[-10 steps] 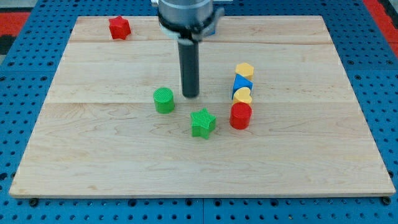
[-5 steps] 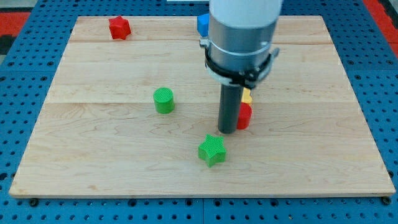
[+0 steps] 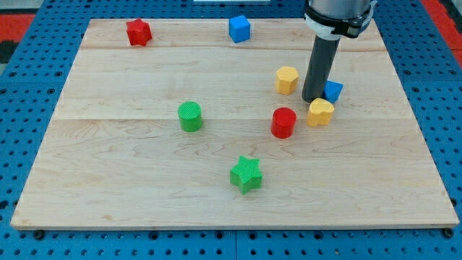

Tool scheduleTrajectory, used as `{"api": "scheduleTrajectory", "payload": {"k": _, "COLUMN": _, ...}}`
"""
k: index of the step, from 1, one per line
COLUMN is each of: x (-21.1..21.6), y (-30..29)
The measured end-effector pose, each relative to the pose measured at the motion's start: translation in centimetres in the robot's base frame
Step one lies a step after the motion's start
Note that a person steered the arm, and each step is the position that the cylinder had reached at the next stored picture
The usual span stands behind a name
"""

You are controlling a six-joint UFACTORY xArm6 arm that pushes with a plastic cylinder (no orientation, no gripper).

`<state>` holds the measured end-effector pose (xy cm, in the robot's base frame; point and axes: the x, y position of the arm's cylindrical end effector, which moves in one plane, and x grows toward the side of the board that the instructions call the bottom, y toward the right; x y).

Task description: Move the blue triangle towards the top right

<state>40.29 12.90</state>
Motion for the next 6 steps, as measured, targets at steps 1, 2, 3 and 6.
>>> {"api": "scheduleTrajectory", "payload": {"k": 1, "x": 1.6, "y": 1.3}}
{"api": "scheduleTrajectory", "payload": {"k": 2, "x": 1.5, "y": 4.0}}
{"api": "scheduleTrajectory", "payload": {"k": 3, "x": -2.0, "y": 5.8}}
{"api": "scheduleTrajectory", "payload": {"k": 6, "x": -1.7, "y": 10.1}}
